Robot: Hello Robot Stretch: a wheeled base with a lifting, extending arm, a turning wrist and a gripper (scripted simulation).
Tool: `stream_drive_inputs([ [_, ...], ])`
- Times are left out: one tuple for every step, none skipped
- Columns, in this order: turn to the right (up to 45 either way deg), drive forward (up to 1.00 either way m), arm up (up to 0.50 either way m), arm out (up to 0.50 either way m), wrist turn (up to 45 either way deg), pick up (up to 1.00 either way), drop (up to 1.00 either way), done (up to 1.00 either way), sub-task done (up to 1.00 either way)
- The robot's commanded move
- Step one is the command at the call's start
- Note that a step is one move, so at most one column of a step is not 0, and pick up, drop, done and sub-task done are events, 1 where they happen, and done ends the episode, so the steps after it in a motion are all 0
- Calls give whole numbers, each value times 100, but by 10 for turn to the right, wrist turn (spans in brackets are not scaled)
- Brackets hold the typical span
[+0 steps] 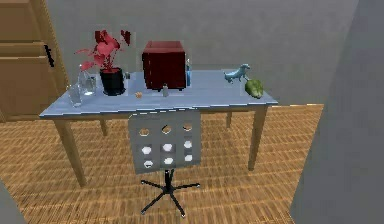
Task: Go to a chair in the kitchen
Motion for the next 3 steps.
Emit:
stream_drive_inputs([
  [90,0,0,0,0,0,0,0,0],
  [0,25,0,0,0,0,0,0,0],
  [-210,0,0,0,0,0,0,0,0],
])
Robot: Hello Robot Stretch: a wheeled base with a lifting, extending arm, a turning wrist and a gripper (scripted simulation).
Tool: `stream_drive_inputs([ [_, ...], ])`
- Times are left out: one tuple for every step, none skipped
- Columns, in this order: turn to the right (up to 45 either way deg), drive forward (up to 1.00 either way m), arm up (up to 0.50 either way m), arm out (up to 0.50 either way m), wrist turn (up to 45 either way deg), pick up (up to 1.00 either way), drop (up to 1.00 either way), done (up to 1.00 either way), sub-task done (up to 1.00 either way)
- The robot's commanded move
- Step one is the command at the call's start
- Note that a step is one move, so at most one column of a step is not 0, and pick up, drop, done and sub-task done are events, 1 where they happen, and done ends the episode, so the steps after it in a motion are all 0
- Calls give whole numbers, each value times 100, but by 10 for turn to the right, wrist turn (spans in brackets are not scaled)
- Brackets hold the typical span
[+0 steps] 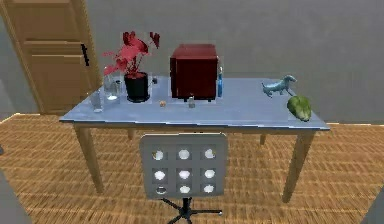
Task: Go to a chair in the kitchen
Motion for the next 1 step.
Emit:
stream_drive_inputs([
  [0,0,0,0,0,0,0,100,0],
])
